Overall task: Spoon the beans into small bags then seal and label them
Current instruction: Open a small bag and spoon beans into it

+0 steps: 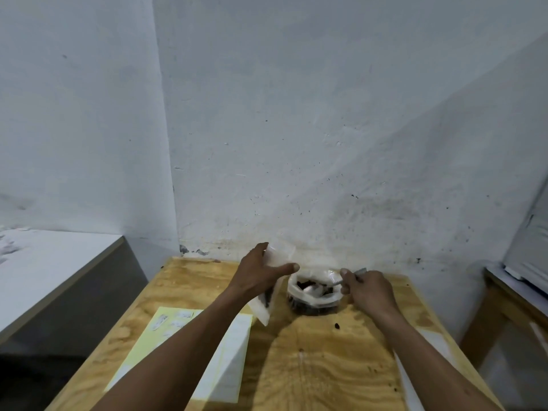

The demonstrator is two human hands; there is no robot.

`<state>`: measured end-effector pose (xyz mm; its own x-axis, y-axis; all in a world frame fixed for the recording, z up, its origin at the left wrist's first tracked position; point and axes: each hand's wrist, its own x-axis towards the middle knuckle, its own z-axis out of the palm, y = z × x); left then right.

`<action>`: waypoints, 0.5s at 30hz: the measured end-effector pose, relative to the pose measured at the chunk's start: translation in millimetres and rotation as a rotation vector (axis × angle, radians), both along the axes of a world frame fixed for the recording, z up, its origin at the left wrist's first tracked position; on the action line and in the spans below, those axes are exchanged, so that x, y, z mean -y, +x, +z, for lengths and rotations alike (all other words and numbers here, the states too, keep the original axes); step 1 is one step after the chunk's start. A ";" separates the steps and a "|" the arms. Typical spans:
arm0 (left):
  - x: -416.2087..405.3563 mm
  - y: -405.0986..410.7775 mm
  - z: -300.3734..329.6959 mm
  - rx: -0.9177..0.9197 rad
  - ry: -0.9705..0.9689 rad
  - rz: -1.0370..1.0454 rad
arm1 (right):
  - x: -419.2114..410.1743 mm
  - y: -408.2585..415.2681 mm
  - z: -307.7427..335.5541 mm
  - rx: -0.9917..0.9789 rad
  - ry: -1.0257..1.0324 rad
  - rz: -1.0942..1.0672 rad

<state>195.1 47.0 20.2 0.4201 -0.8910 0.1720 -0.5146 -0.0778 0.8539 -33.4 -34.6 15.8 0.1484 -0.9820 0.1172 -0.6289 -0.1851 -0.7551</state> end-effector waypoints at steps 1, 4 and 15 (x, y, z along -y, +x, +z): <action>-0.4 -0.5 1.1 -0.024 -0.003 0.003 | -0.2 1.1 -3.0 -0.014 0.032 -0.007; -0.8 -2.8 4.9 -0.118 -0.015 0.011 | -7.3 7.0 2.8 -0.188 -0.033 -0.098; 11.4 -20.2 42.8 -0.651 -0.036 0.016 | -40.5 42.8 23.2 0.193 0.076 0.363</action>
<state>174.9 35.6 63.1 0.4615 -0.8823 -0.0929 0.1102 -0.0469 0.9928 9.4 5.9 39.1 0.4687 -0.8770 0.1058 -0.3788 -0.3077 -0.8728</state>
